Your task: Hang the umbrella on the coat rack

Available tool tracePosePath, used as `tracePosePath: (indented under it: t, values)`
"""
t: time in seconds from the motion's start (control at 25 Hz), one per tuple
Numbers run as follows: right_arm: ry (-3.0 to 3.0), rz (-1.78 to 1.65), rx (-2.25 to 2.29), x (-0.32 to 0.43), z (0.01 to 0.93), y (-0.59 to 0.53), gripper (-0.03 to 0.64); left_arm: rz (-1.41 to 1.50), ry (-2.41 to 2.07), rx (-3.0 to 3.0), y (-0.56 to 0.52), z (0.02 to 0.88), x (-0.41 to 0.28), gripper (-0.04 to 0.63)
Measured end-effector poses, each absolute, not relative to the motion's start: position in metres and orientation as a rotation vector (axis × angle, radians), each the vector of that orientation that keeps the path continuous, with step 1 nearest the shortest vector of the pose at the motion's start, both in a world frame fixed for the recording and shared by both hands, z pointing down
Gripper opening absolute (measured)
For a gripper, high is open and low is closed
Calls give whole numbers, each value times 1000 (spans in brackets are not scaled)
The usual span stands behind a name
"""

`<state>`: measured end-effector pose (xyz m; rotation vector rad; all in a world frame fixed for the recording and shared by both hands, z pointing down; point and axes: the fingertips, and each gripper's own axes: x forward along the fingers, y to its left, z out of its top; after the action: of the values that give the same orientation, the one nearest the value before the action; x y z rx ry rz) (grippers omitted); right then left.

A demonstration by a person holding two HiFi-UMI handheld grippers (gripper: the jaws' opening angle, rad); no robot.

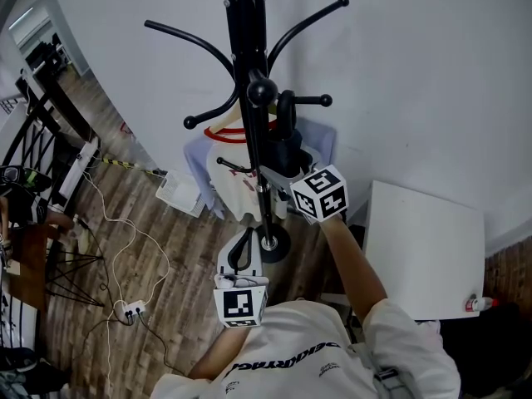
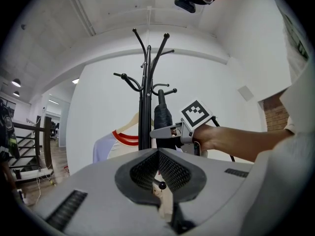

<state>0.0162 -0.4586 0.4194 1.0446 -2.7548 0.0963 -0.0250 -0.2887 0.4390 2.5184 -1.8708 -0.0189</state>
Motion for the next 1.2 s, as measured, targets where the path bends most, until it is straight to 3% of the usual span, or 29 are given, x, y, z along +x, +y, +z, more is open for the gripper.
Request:
tracePosePath:
  t: [0.4, 0.88, 1.08, 1.2]
  values:
    - [-2772, 36, 1248, 34, 409, -445, 360, -28, -1831, 2550, -279, 436, -22, -2]
    - [-2825, -35, 1470, 69, 378, -398, 352, -38, -1772, 2588, -272, 434, -12, -2]
    - [-2864, -10, 1505, 75, 381, -373, 263, -55, -1737, 2617, -267, 434, -3, -2]
    - [-2866, -20, 1553, 83, 382, -359, 131, -60, -1717, 2622, -265, 433, 2, -3]
